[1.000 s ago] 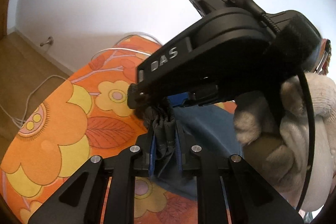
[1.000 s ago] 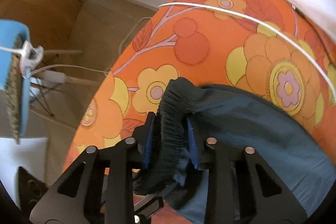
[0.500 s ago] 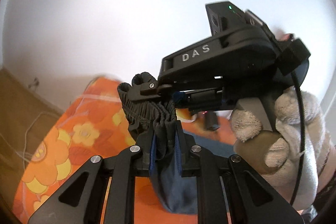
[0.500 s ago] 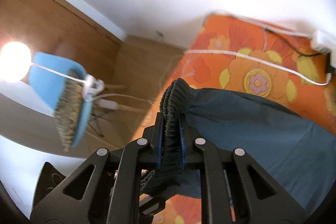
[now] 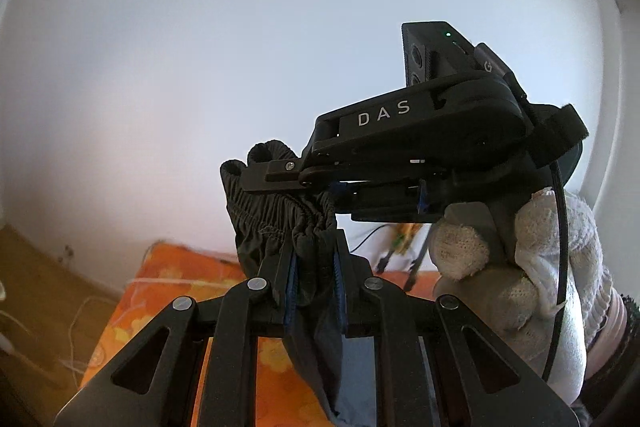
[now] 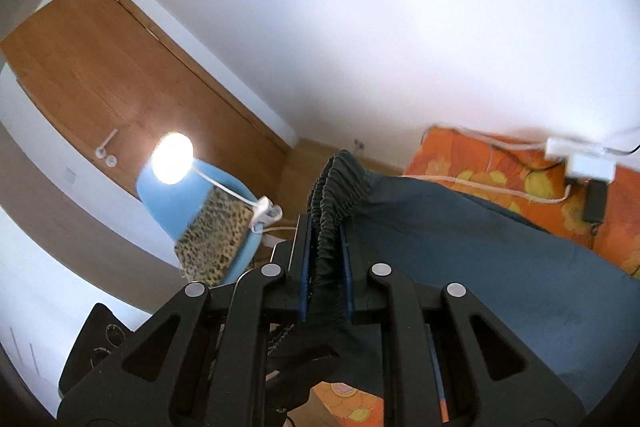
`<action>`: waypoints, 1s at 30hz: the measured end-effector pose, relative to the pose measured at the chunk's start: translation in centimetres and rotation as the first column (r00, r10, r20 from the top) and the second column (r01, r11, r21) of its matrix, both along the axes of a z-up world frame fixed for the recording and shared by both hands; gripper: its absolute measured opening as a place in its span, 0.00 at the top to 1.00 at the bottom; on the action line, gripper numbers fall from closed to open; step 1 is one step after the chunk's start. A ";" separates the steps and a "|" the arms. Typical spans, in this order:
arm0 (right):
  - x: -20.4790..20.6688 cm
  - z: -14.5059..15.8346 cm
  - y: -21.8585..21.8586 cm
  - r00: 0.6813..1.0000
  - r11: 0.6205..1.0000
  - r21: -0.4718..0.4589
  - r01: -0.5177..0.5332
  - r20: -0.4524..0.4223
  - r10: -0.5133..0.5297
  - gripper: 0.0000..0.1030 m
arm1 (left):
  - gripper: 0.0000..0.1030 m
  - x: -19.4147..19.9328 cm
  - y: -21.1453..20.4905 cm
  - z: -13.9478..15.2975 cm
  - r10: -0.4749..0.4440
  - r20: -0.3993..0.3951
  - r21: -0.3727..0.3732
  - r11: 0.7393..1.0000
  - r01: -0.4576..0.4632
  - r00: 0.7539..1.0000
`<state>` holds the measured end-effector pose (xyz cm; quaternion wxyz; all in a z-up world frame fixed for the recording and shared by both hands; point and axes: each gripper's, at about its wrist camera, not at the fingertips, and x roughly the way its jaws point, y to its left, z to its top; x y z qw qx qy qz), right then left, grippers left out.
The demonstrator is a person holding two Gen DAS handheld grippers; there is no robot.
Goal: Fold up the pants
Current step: 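Lift the folded trousers by the cuffs with both grippers, then swing the held cuffs over the trousers with both grippers, folding them in half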
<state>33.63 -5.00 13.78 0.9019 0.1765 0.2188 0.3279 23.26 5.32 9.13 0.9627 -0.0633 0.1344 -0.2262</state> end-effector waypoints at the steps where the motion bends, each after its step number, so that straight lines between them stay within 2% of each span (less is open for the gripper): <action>1: -0.8 0.4 -0.5 1.000 1.000 0.001 0.003 0.014 -0.003 0.87 | 0.87 -0.6 -0.5 0.8 -0.007 0.009 0.003 1.000 0.007 1.000; 6: -6.0 2.1 -5.6 0.996 0.999 0.047 0.025 0.080 -0.028 0.87 | 0.87 -3.5 -5.4 4.1 -0.053 0.056 0.067 0.997 0.049 0.997; 13: -11.1 0.2 -14.6 0.989 0.991 0.083 0.109 0.088 -0.116 0.87 | 0.87 -5.2 -14.2 3.8 -0.173 0.047 0.098 0.981 0.168 0.984; 19: -14.4 -4.5 -25.2 0.974 0.969 0.117 0.217 0.037 -0.222 0.87 | 0.87 -5.9 -23.5 1.3 -0.297 0.000 0.116 0.948 0.295 0.955; 23: -16.2 -8.9 -32.1 0.956 0.946 0.139 0.294 -0.017 -0.294 0.88 | 0.87 -6.4 -30.5 -1.4 -0.385 -0.051 0.123 0.913 0.388 0.922; 25: -17.1 -11.3 -35.3 0.942 0.931 0.139 0.337 -0.051 -0.333 0.88 | 0.87 -4.4 -32.2 -3.4 -0.421 -0.083 0.126 0.895 0.429 0.903; 28: -17.7 -14.9 -39.8 0.923 0.912 0.152 0.382 -0.106 -0.369 0.87 | 0.87 -5.5 -36.9 -5.1 -0.463 -0.125 0.133 0.869 0.477 0.878; 30: -18.0 -17.5 -42.5 0.910 0.898 0.161 0.409 -0.143 -0.389 0.88 | 0.87 -5.8 -39.5 -7.2 -0.487 -0.158 0.141 0.850 0.508 0.859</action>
